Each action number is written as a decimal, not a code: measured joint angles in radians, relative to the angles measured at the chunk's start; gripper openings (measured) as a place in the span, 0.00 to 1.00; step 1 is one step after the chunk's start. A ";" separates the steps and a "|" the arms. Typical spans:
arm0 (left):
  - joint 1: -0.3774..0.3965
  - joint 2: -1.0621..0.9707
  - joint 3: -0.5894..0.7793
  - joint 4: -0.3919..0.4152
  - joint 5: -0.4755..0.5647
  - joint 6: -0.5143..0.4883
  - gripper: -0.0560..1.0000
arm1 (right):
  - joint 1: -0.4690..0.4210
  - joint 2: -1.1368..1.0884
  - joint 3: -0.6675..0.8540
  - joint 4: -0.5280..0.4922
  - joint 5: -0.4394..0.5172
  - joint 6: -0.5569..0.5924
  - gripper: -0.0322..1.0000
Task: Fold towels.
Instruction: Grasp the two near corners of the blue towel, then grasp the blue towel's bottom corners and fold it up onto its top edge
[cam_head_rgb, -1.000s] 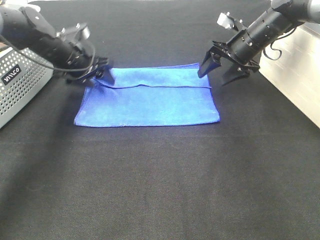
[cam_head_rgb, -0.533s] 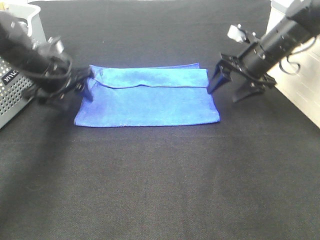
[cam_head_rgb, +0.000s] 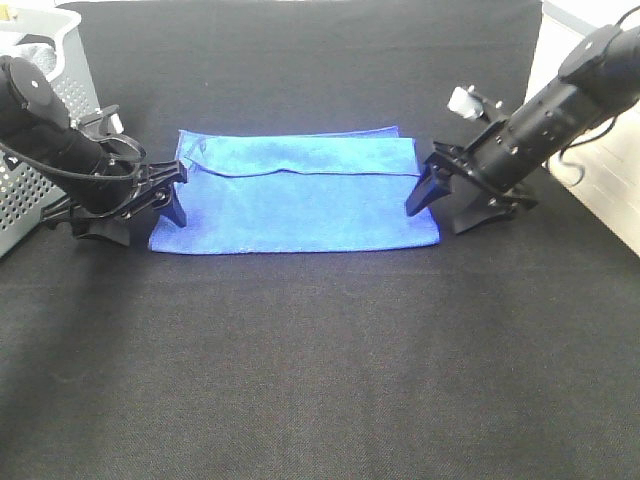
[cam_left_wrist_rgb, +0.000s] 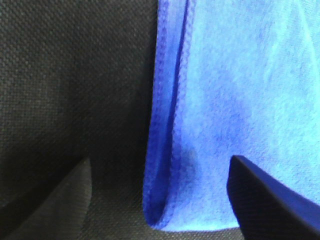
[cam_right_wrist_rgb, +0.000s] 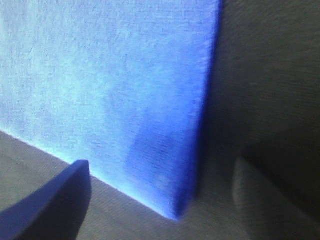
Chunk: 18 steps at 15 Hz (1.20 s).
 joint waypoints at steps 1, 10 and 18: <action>0.000 0.014 -0.019 -0.008 0.014 0.000 0.74 | 0.007 0.009 0.000 0.021 -0.001 -0.010 0.75; 0.000 0.070 -0.111 0.009 0.204 0.017 0.06 | 0.008 0.039 0.002 0.026 -0.007 0.082 0.03; 0.006 -0.158 0.231 0.070 0.279 0.019 0.06 | 0.012 -0.208 0.443 0.004 -0.064 0.046 0.03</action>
